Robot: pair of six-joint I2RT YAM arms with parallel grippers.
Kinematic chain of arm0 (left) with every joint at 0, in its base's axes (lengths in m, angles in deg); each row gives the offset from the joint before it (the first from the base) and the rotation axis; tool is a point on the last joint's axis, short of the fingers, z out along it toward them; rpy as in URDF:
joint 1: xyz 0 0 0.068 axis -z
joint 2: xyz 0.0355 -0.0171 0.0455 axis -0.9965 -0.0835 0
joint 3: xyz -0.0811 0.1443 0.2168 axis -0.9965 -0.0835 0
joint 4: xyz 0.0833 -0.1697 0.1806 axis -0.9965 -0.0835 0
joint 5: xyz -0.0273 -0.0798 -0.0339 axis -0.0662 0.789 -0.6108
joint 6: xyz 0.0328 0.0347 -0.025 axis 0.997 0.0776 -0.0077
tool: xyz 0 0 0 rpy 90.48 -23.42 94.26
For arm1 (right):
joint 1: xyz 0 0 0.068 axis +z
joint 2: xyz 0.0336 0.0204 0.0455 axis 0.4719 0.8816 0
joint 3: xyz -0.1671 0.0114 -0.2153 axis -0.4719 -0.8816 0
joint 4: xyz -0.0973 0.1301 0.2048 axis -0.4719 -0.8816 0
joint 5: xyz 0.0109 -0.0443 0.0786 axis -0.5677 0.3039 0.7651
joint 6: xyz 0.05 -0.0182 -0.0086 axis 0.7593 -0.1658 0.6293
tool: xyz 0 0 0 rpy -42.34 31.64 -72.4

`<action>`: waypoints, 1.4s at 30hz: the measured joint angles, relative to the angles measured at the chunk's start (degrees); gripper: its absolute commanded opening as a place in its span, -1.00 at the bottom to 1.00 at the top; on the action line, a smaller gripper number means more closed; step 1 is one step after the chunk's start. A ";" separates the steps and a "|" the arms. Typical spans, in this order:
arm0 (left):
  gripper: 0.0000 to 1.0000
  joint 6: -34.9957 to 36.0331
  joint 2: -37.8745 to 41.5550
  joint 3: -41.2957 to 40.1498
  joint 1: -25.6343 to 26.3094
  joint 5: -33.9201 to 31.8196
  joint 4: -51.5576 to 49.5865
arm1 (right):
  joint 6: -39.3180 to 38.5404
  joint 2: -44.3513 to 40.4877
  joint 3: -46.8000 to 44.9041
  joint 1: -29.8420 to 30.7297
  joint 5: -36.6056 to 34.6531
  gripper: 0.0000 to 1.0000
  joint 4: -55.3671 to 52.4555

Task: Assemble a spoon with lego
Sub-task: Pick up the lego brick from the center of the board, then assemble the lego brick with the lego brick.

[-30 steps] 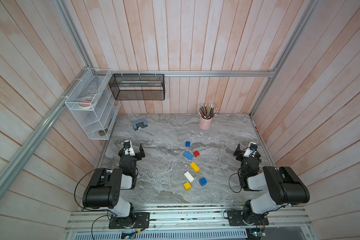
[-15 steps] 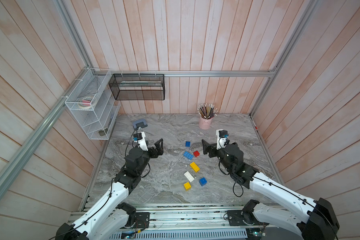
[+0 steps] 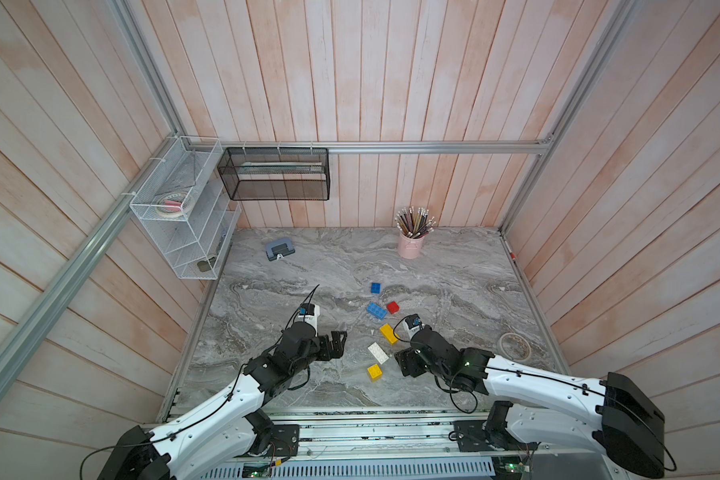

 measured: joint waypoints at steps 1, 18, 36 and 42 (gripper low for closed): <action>1.00 -0.02 0.22 -0.22 0.46 -0.04 0.00 | 0.24 0.20 -0.09 0.00 0.13 0.52 -0.15; 1.00 0.07 2.80 -2.10 4.83 -3.50 0.42 | -0.22 6.54 -0.09 0.04 3.17 -0.27 -0.15; 1.00 1.88 9.46 -3.69 4.83 -6.01 -1.38 | 3.52 2.40 11.85 9.07 2.58 -0.90 -6.23; 1.00 2.49 15.56 -5.68 4.83 -5.97 -1.42 | 4.37 8.70 18.58 14.64 1.51 -0.90 -6.47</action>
